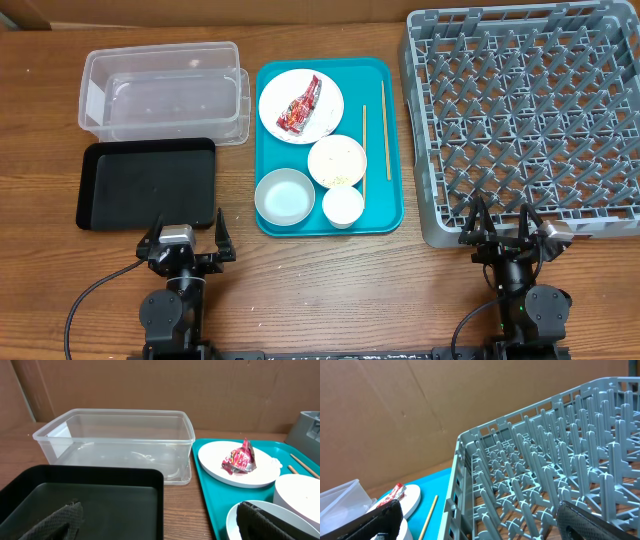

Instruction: Sort waste into correct bins and load items into the dishwasher

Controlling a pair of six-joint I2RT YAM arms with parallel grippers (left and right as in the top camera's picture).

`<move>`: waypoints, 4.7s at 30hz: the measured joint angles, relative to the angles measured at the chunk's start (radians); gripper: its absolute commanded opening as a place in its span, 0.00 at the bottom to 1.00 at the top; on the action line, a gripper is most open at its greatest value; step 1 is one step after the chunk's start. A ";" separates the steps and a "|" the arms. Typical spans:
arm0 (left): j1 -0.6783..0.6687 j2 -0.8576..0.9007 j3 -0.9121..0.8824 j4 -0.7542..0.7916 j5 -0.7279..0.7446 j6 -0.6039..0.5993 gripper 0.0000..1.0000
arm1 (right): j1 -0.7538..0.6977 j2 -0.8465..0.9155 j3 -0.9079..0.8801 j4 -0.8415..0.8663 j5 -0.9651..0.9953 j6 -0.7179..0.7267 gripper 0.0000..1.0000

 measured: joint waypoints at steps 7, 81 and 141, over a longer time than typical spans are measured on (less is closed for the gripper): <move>0.000 0.000 0.000 0.000 0.000 0.000 1.00 | 0.000 0.000 0.000 0.000 0.000 0.000 1.00; 0.000 0.558 0.545 0.046 0.201 0.030 1.00 | 0.000 0.085 0.370 -0.069 -0.089 -0.150 1.00; -0.321 2.409 2.283 -0.838 0.193 0.351 1.00 | 0.000 1.200 1.280 -0.851 -0.421 -0.156 1.00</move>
